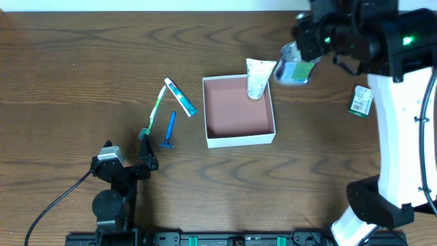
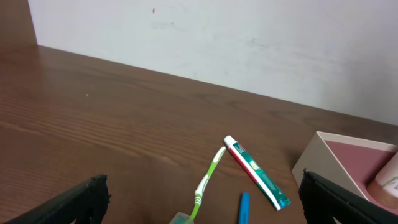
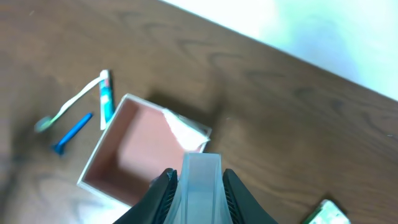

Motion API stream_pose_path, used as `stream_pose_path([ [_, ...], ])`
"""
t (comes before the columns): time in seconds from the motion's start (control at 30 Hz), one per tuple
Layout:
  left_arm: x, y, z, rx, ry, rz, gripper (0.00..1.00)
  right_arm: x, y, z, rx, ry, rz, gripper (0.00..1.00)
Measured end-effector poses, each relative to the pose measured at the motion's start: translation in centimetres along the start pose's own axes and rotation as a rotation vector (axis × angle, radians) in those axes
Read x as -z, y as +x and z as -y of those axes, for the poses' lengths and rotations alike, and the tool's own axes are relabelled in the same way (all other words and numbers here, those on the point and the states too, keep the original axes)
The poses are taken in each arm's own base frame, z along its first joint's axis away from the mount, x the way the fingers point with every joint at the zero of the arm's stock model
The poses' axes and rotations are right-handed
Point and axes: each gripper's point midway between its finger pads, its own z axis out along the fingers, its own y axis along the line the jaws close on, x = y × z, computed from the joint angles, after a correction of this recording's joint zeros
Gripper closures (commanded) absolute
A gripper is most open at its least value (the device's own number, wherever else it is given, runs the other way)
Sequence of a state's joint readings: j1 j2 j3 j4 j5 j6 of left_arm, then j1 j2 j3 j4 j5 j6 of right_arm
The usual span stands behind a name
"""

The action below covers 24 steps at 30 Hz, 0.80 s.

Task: Pack container
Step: 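Carry the soap bottle left over the box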

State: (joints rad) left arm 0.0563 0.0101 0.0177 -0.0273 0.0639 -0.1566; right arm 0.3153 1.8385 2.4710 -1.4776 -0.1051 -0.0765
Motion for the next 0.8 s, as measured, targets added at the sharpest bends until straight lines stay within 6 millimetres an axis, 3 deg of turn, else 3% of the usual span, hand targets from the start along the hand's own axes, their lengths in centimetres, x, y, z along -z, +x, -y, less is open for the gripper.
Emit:
stream_pose_path([
  [0.23,0.0,0.0,0.0,0.000,0.000,0.000,0.02,-0.4,0.6,-4.7,0.071,-0.073,-0.028,0.94],
  [0.37,0.0,0.0,0.0,0.000,0.000,0.000,0.02,-1.6,0.8,-6.9,0.108,-0.106,-0.043,0.94],
  [0.57,0.0,0.0,0.0,0.000,0.000,0.000,0.02,-5.7,2.8,-8.7,0.155,-0.115,-0.120,0.94],
  [0.8,0.0,0.0,0.0,0.000,0.000,0.000,0.02,-10.9,4.8,-9.4,0.179,-0.117,-0.163,0.95],
])
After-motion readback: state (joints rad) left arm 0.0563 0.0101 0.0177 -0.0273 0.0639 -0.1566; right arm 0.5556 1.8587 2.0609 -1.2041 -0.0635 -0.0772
